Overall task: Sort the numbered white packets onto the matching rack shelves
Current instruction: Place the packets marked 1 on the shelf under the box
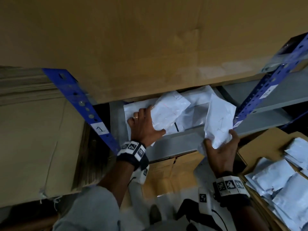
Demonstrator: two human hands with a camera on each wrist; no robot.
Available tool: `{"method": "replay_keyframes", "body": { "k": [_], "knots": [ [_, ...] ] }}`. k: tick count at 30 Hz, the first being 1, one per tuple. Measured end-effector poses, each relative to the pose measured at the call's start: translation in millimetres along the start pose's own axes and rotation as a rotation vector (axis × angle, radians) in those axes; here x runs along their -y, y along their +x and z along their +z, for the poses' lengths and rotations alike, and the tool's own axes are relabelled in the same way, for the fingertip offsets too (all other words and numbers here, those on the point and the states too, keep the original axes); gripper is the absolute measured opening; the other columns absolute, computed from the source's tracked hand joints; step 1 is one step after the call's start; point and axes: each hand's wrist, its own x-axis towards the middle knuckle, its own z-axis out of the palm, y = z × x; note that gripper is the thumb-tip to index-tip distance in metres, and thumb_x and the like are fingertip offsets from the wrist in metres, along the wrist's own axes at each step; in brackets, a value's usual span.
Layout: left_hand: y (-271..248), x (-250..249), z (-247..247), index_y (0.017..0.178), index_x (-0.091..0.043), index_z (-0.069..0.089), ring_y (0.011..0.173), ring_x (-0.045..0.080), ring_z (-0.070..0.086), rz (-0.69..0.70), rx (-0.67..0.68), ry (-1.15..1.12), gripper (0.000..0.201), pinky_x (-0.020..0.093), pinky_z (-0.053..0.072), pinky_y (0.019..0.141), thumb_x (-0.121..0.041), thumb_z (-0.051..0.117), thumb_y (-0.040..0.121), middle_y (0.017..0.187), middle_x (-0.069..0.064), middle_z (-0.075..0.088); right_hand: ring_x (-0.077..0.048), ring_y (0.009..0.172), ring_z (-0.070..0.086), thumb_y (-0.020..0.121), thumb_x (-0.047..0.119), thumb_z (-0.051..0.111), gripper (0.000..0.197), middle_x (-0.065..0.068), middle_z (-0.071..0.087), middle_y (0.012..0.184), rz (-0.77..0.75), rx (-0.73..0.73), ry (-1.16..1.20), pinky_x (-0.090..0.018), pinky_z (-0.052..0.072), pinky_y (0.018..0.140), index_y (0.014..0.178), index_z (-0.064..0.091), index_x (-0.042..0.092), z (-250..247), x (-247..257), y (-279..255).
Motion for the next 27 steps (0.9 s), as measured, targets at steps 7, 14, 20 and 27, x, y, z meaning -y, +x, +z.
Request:
{"method": "replay_keyframes", "body": {
  "k": [7,14,20,27],
  "knots": [
    [64.4,15.4,0.8,0.150,-0.028,0.019,0.145,0.035,0.020,-0.090,0.065,0.128,0.099,0.061,0.003,0.117,-0.036,0.068,0.065,0.156,0.008,0.025,-0.016,0.124,0.044,0.071,0.035,0.075,0.092,-0.013,0.042,0.145,0.003,0.031,0.022,-0.022,0.040,0.098,0.148,0.032,0.006,8.8,3.7,32.8],
    [84.1,41.2,16.9,0.158,-0.030,-0.005,0.152,0.037,-0.002,-0.141,0.234,0.197,0.106,0.061,-0.007,0.119,-0.033,0.065,0.079,0.166,0.010,-0.005,-0.027,0.134,0.042,0.069,0.039,0.075,0.093,-0.012,0.042,0.147,-0.020,0.046,-0.007,-0.036,0.039,0.109,0.147,0.035,0.010,22.1,6.2,85.0],
    [71.6,43.0,35.8,0.155,-0.052,0.005,0.153,0.029,-0.011,-0.177,0.276,0.138,0.089,0.062,-0.014,0.117,-0.037,0.060,0.086,0.166,0.002,-0.010,-0.031,0.132,0.044,0.073,0.028,0.085,0.088,-0.014,0.045,0.146,0.003,0.029,-0.026,-0.044,0.043,0.109,0.146,0.037,0.016,31.4,3.2,118.1],
    [70.0,50.5,46.1,0.147,-0.054,0.029,0.152,0.025,-0.009,-0.225,0.213,0.067,0.058,0.066,0.002,0.117,-0.062,0.050,0.094,0.165,0.001,0.002,-0.040,0.129,0.045,0.081,0.029,0.082,0.083,-0.024,0.043,0.142,0.121,0.035,-0.015,-0.042,0.042,0.104,0.146,0.036,0.006,66.2,24.9,151.3]
  ]
}}
